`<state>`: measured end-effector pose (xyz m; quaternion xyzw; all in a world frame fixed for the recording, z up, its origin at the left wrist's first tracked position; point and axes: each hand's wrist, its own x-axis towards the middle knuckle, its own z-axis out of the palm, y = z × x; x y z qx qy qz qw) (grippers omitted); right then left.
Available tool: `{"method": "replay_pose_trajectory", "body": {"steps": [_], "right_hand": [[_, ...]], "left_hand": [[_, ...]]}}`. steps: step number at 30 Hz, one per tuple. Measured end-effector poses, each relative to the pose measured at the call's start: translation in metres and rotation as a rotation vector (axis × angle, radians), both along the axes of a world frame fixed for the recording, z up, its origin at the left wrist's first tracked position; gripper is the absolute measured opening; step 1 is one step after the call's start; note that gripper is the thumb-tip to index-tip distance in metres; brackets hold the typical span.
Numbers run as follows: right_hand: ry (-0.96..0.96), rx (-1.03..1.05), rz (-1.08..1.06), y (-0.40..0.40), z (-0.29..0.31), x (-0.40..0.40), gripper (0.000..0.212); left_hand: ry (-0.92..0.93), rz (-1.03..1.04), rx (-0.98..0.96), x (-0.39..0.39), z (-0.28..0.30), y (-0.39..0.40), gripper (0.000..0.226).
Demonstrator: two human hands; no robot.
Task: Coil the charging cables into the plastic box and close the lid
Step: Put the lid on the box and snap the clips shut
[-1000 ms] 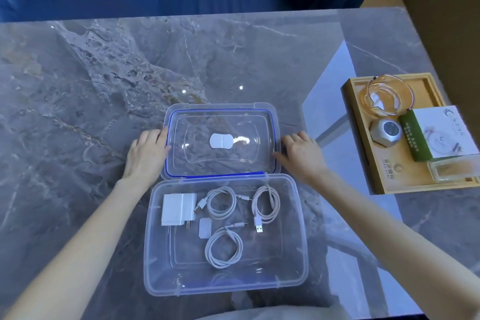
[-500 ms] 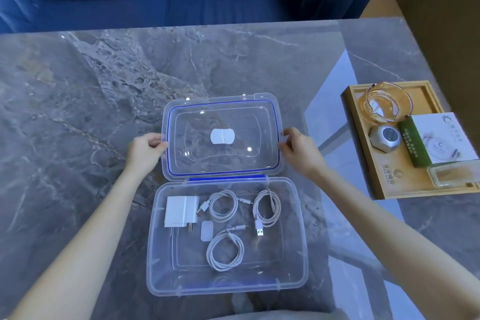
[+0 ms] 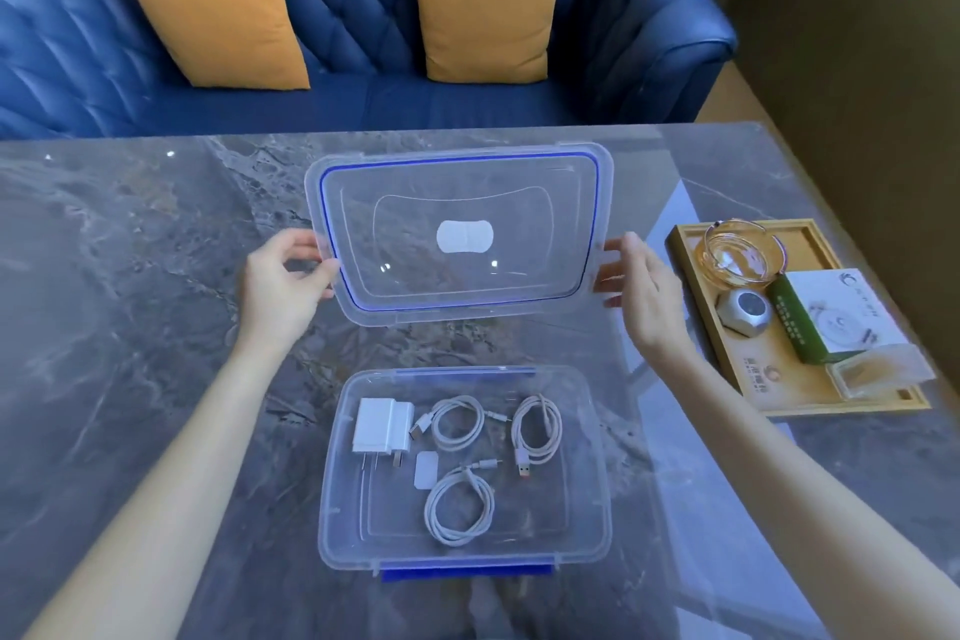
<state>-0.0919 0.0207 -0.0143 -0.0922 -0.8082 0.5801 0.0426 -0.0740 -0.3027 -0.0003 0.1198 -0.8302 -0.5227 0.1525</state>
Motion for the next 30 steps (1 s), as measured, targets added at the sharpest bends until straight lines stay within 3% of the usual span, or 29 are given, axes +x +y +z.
{"method": "replay_pose_trajectory", "body": {"steps": [5,7,10,12,14,16,19,21,24,30], "right_hand": [[-0.217,-0.586,-0.079,0.008,0.024,0.022,0.053],[-0.257,-0.683,-0.037,0.010,0.025,0.035,0.057],[-0.333,-0.716,0.009,0.010,0.020,0.056,0.055],[-0.320,-0.664,0.017,0.008,0.013,0.070,0.038],[-0.251,-0.480,0.023,0.005,0.002,0.083,0.020],[-0.174,-0.306,0.048,0.000,-0.011,0.097,0.034],[-0.146,-0.200,0.101,-0.009,-0.029,0.116,0.040],[-0.147,-0.133,0.123,-0.013,-0.040,0.128,0.040],[-0.116,-0.064,0.120,-0.020,-0.053,0.140,0.039],[-0.099,-0.028,0.071,-0.029,-0.052,0.146,0.045]], "left_hand": [[0.137,-0.046,-0.042,0.039,0.012,0.013,0.041],[0.204,-0.082,-0.062,0.056,0.011,0.015,0.038],[0.362,-0.132,-0.313,0.082,0.002,0.017,0.021],[0.407,-0.131,-0.524,0.098,-0.008,0.018,0.025],[0.386,-0.145,-0.606,0.113,-0.020,0.016,0.035],[0.293,-0.169,-0.645,0.127,-0.037,0.010,0.049],[0.005,-0.270,-0.654,0.146,-0.062,-0.005,0.092],[-0.107,-0.263,-0.643,0.155,-0.071,-0.009,0.080],[-0.123,-0.285,-0.660,0.161,-0.073,-0.008,0.053],[-0.199,-0.236,-0.330,0.153,-0.063,0.009,0.039]]}}
